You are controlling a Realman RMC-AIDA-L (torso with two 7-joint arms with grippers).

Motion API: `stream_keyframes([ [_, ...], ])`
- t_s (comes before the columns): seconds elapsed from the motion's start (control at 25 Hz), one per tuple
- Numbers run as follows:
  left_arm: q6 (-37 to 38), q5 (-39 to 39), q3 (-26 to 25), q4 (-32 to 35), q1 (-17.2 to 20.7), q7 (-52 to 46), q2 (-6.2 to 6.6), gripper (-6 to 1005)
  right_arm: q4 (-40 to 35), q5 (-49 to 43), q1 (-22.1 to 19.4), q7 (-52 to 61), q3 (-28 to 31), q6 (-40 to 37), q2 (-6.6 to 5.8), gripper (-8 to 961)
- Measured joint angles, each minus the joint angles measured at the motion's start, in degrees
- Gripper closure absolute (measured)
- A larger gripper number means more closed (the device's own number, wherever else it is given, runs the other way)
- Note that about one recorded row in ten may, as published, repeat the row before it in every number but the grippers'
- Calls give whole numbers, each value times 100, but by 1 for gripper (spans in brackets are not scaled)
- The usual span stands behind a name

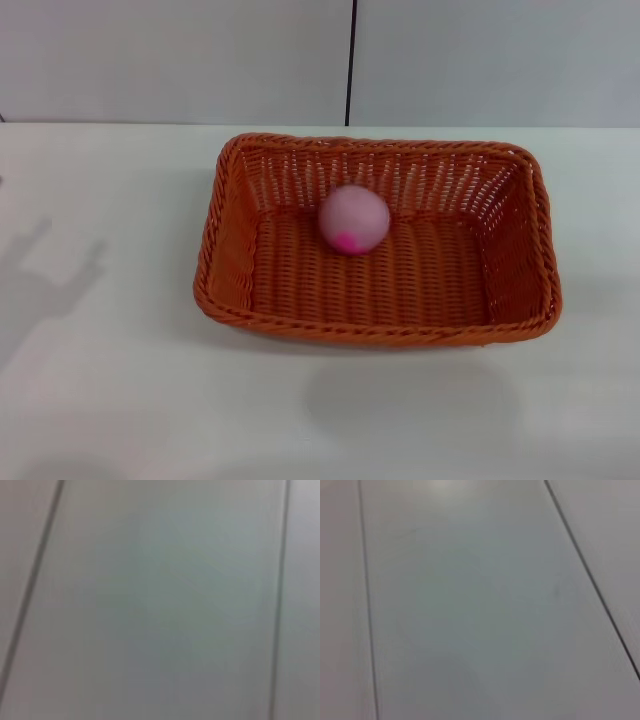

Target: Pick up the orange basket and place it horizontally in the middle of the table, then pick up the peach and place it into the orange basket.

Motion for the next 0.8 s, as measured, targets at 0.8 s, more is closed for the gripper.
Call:
stream_keyframes([
  [0.8,734,-249,-367,-303,-58,93,13,153,1161,23,363,-652,1050,63,12,360],
])
